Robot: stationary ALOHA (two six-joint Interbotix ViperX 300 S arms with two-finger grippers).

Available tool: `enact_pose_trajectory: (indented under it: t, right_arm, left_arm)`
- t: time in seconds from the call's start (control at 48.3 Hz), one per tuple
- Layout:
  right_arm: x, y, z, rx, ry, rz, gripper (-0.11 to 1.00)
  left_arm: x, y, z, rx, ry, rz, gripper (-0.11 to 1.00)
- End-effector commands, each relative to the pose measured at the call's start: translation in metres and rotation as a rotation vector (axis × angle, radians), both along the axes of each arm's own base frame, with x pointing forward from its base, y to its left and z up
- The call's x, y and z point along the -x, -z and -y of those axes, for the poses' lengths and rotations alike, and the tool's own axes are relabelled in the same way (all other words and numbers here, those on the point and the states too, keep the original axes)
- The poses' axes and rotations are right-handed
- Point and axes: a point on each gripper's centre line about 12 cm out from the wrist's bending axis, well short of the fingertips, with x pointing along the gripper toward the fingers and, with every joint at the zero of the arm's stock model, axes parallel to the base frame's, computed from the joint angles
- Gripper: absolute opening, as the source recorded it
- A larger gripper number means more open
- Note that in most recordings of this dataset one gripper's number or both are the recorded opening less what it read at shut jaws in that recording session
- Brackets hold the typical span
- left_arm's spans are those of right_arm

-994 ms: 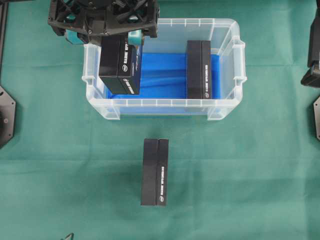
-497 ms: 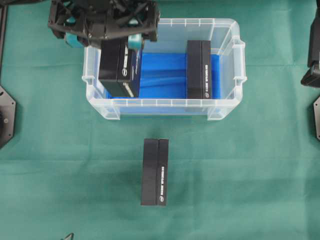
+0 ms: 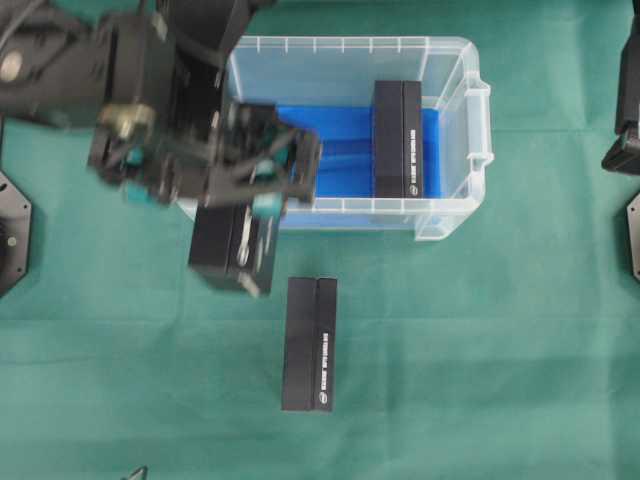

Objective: Take the box out of the case with the left arm.
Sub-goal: 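Carry the box forward and lower it onto the table left of the first box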

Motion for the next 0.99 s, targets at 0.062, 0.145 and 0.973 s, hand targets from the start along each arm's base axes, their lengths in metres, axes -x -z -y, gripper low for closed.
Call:
enact_pose_trajectory:
  t: [0.062,0.145,0.973]
  right_arm:
    - [-0.001,-0.006,0.000,0.000,0.001,0.022,0.00]
    - [-0.002,-0.006,0.000,0.000,0.001,0.020,0.00]
    - [-0.004,-0.005,0.000,-0.001,0.002,0.017,0.00]
  left_arm:
    - [0.018,-0.018,0.031,0.024,-0.016,0.048,0.61]
    - [0.022,-0.016,0.049,0.035,-0.022,0.042,0.61]
    - [0.043,0.011,0.084,0.032,-0.068,-0.031,0.61]
